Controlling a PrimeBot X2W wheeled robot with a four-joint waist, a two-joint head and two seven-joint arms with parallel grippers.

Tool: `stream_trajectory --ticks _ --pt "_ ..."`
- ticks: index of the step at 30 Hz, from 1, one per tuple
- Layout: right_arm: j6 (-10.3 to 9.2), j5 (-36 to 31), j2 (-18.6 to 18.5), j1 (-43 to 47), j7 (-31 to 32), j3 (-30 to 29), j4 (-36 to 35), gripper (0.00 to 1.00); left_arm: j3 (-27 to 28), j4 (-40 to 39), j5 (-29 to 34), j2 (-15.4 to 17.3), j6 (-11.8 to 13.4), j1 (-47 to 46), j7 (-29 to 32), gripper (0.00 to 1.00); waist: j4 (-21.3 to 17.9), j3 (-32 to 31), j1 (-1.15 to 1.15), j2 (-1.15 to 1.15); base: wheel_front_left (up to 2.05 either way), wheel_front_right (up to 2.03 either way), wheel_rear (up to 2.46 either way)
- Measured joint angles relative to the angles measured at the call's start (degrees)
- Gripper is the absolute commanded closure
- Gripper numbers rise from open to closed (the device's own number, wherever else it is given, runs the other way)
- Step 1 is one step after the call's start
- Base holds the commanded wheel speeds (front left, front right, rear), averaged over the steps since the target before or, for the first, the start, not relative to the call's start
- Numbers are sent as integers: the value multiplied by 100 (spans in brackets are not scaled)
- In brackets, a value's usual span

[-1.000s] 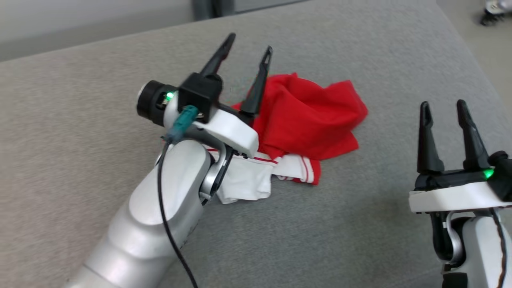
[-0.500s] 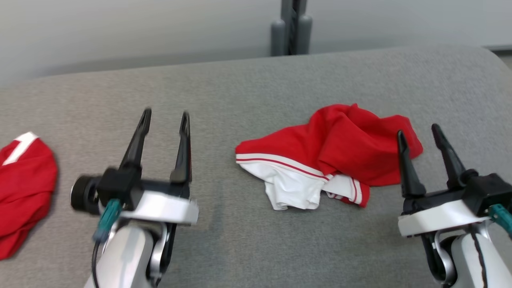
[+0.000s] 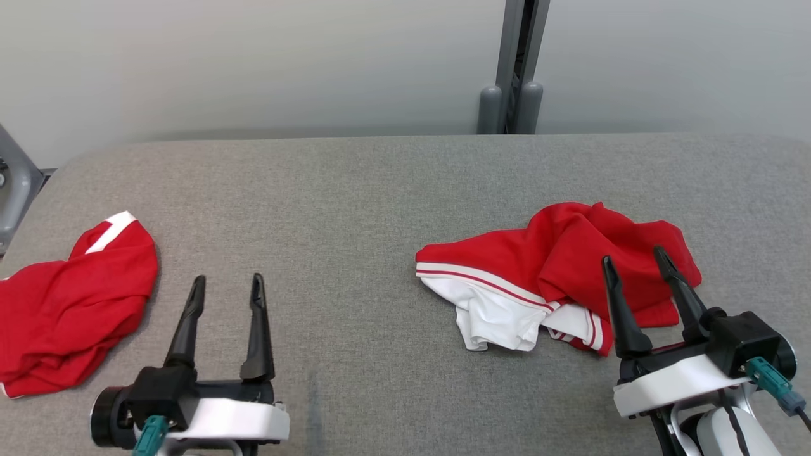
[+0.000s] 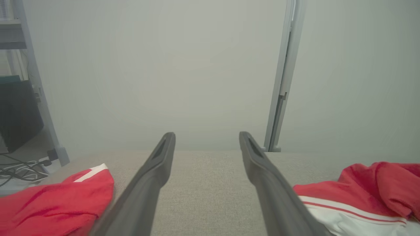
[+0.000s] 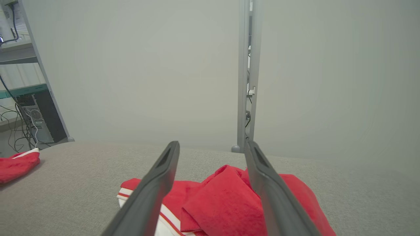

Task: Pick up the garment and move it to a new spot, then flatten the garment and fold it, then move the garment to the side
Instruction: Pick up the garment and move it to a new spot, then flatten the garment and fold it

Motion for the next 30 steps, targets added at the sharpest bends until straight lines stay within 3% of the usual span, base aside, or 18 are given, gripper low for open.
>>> stream_trajectory --ticks 19,30 --pt "0 -4 -14 40 0 141 42 0 77 -242 -148 -68 -31 122 0 0 57 -6 0 0 0 0 0" --pt "0 -77 -537 -379 203 1837 862 0 -175 -147 -285 -70 -18 -183 0 0 287 303 0 0 0 0 0"
